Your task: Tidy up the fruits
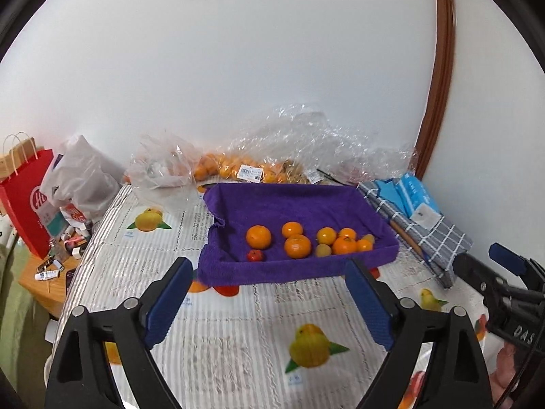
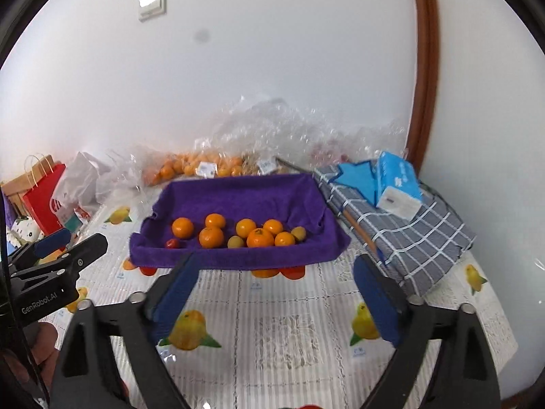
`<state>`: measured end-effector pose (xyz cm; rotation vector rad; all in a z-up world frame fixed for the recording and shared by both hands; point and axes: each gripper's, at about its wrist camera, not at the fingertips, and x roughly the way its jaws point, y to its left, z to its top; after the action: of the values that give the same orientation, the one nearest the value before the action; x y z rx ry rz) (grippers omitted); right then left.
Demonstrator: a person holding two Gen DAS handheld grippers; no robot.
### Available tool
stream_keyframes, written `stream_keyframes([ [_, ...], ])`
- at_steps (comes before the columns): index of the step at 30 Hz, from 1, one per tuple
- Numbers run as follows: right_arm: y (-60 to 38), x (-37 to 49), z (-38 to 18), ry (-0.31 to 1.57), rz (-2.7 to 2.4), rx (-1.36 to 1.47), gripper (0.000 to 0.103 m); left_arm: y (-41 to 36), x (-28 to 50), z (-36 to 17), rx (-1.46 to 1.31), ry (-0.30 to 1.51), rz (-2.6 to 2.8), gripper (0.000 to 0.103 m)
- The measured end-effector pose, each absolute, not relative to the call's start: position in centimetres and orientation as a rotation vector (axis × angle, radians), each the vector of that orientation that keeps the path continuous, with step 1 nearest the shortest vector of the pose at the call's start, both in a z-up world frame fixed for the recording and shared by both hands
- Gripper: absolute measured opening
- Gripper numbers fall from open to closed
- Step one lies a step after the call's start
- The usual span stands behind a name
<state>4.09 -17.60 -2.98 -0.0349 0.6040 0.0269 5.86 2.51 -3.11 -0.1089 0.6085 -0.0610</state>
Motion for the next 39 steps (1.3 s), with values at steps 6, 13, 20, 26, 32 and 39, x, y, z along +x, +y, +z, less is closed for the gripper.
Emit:
stream_keyframes([
  [6, -17.7, 1.1, -1.9, 0.603, 0.022, -0.024, 0.099, 1.9, 3.6, -2.4, -0.119, 0.592, -0.048, 0.097],
  [13, -17.9, -0.9, -1.3, 0.577, 0.027, -0.024, 0.099, 1.1, 2.4, -2.1, -0.105, 0.596, -0.049, 0.097],
  [20, -18.4, -1.4, -1.0, 0.571, 0.022, -0.006, 0.099, 0.6, 1.7, -1.5, -0.103, 0.579, -0.053, 0.097],
  [26, -18.8, -1.8, -0.8, 0.562, 0.016, -0.001, 0.099, 0.4, 1.6, -1.4, -0.100, 0.574, -0.054, 0.097],
  [32, -19.2, -1.9, -0.9, 0.563, 0.006, 0.005, 0.099, 0.2, 1.8, -1.6, -0.095, 0.585, -0.054, 0.097],
  [39, -19.4, -2.2, -0.9, 0.560, 0.002, 0.009, 0.099, 0.2, 1.8, -1.7, -0.093, 0.586, -0.049, 0.097],
])
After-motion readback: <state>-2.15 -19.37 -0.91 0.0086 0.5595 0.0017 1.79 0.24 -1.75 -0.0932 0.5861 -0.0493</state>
